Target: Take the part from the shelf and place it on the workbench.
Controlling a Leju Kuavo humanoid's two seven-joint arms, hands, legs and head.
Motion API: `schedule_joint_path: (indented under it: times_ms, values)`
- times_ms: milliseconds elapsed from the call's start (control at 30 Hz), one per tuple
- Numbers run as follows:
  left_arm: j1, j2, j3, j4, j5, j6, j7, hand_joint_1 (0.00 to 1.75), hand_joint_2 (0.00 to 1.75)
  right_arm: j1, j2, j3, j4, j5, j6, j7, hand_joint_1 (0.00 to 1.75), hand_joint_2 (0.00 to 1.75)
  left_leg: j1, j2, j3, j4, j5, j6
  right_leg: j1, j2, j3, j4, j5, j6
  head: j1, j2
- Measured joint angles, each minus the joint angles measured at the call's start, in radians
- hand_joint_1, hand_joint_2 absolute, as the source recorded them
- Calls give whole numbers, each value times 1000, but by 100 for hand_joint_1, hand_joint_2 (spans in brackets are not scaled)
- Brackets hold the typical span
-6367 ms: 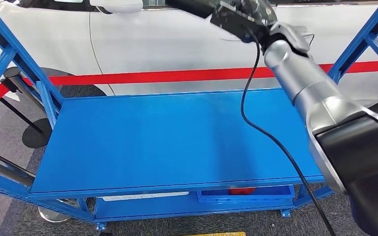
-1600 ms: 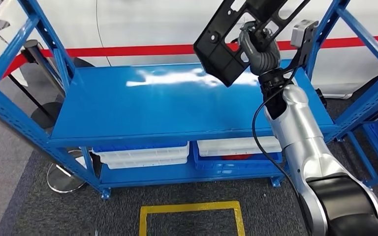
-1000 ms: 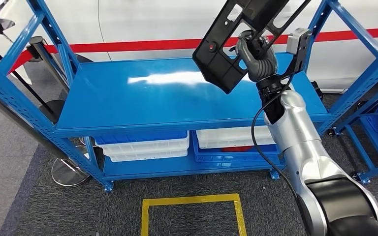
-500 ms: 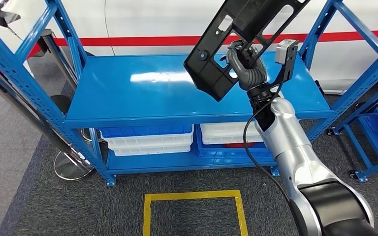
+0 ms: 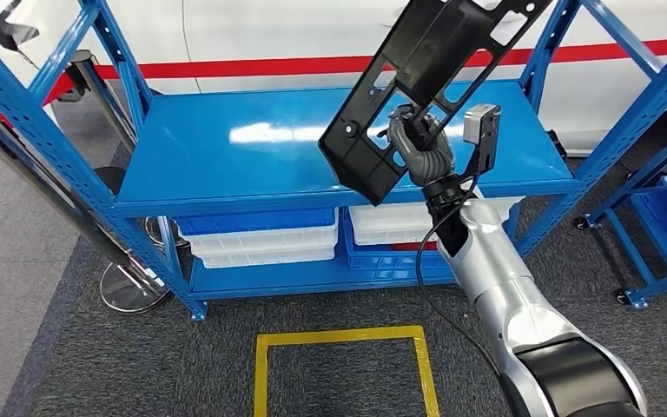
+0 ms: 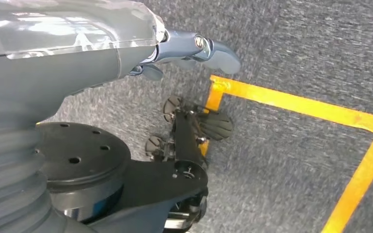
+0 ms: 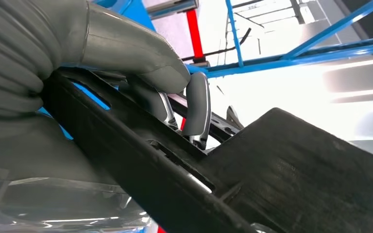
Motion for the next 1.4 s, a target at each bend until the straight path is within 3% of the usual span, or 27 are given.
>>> schedule_joint_path:
  times_ms: [100,133,167,200,300,333,433,500,600,633,667,700,767,833,867,967,1000,1033,1100,1133,1167,1200,1267,1333,1400]
  values:
    - [-1,0,0,0,-4,19,7,0,175,7,7,6,0,2,0,4,175,175,5,0,-59,179,-117,-12,-2,-1,-24,-2,21,-9,0,0]
    - [-1,0,0,0,-4,22,9,0,175,12,7,7,0,3,0,4,175,175,7,0,-69,226,-139,-15,-2,-1,-34,1,27,-7,0,0]
    - [-1,0,0,0,-4,25,10,0,175,16,7,7,0,3,0,5,175,175,9,0,-61,237,-144,-18,-2,-1,-45,4,32,-5,0,0]
    - [-1,1,0,0,-5,26,10,0,175,19,7,8,0,3,0,5,175,175,11,1,-34,208,-131,-20,-3,-1,-55,9,37,-3,0,0]
    - [-3,1,0,0,-7,28,11,0,175,21,7,8,-1,3,0,6,175,175,13,-1,89,16,-77,-18,-4,-1,-80,25,49,12,0,0]
    - [-3,1,0,0,-7,29,12,0,175,21,8,8,-1,3,0,6,175,175,12,-3,108,-18,-69,-14,-3,-1,-84,28,54,18,0,0]
    - [-3,2,0,0,-10,34,16,0,175,23,8,9,-1,2,3,7,175,175,7,-4,101,-25,-51,7,-4,0,-91,24,72,38,0,0]
    - [-3,2,0,0,-12,41,19,0,175,25,5,9,0,0,3,6,175,175,8,-1,86,-30,-30,25,-8,2,-106,48,39,49,0,0]
    - [-3,4,0,0,-17,45,19,0,175,30,2,9,1,-5,4,2,175,175,7,1,48,-32,2,38,-10,6,-160,216,-96,56,0,0]
    - [-3,4,0,0,-20,45,19,0,175,34,1,9,2,-7,5,2,175,175,6,2,34,-31,12,39,-10,6,-171,274,-122,58,0,0]
    - [-2,4,0,0,-22,46,19,0,175,38,0,9,4,-8,5,2,175,175,4,2,20,-31,21,39,-10,7,-168,305,-126,57,0,0]
    - [-2,5,0,0,-23,47,19,0,175,42,0,9,5,-10,6,1,175,175,2,1,7,-31,31,39,-9,7,-149,304,-113,54,0,0]
    - [-3,5,0,0,-24,46,19,0,175,45,-1,10,7,-12,7,1,175,175,-1,0,-15,-30,51,37,-2,7,-57,198,-72,38,0,0]
    - [-3,4,0,0,-25,45,18,0,175,43,0,10,7,-14,7,-1,175,175,-3,0,-28,-32,68,29,7,7,36,62,-71,22,0,0]
    - [-3,4,0,0,-25,45,18,0,175,42,0,11,6,-16,8,-3,175,175,-2,0,-29,-35,77,24,12,7,59,23,-77,16,0,0]
    - [0,5,0,0,-26,46,18,0,175,45,0,12,6,-21,10,-6,175,175,-1,1,-33,-45,93,5,12,4,56,-4,-53,1,-1,0]
    - [1,6,0,0,-26,47,18,0,175,48,1,14,6,-22,12,-6,175,175,-2,1,-40,-34,74,0,8,2,49,-12,-38,-7,-1,0]
    - [2,6,0,0,-26,47,18,0,175,52,3,15,6,-24,14,-6,175,175,-1,0,-52,-2,36,-6,4,-1,39,-19,-22,-14,-1,0]
    - [4,8,0,0,-25,48,18,0,175,63,5,17,6,-25,17,-7,175,175,5,0,-81,115,-66,-15,4,-2,14,-20,2,-21,-2,0]
    - [5,8,0,0,-25,48,18,0,175,70,6,17,6,-25,18,-7,175,175,7,0,-92,180,-99,-20,4,-2,-1,-18,13,-20,-2,0]
    - [5,9,0,0,-25,48,18,0,175,76,6,17,6,-26,19,-7,175,175,10,1,-91,224,-106,-24,4,-3,-16,-16,23,-19,-1,0]
    - [6,10,0,0,-25,48,18,0,175,82,6,18,6,-26,19,-7,175,175,12,1,-77,238,-93,-28,3,-3,-32,-12,32,-16,-1,0]
    - [6,11,0,0,-25,49,18,0,175,89,6,18,6,-25,19,-7,175,175,17,1,3,159,-48,-32,1,-3,-62,-1,49,-8,-1,0]
    - [5,12,0,0,-25,49,17,0,175,96,6,18,2,-21,16,-9,175,175,17,-1,101,25,-53,-29,1,-2,-83,12,61,3,-1,0]
    - [5,12,0,0,-24,49,16,0,175,119,5,21,-6,-6,12,-22,175,175,12,-4,139,-39,-75,-18,4,-2,-90,16,73,16,-1,0]
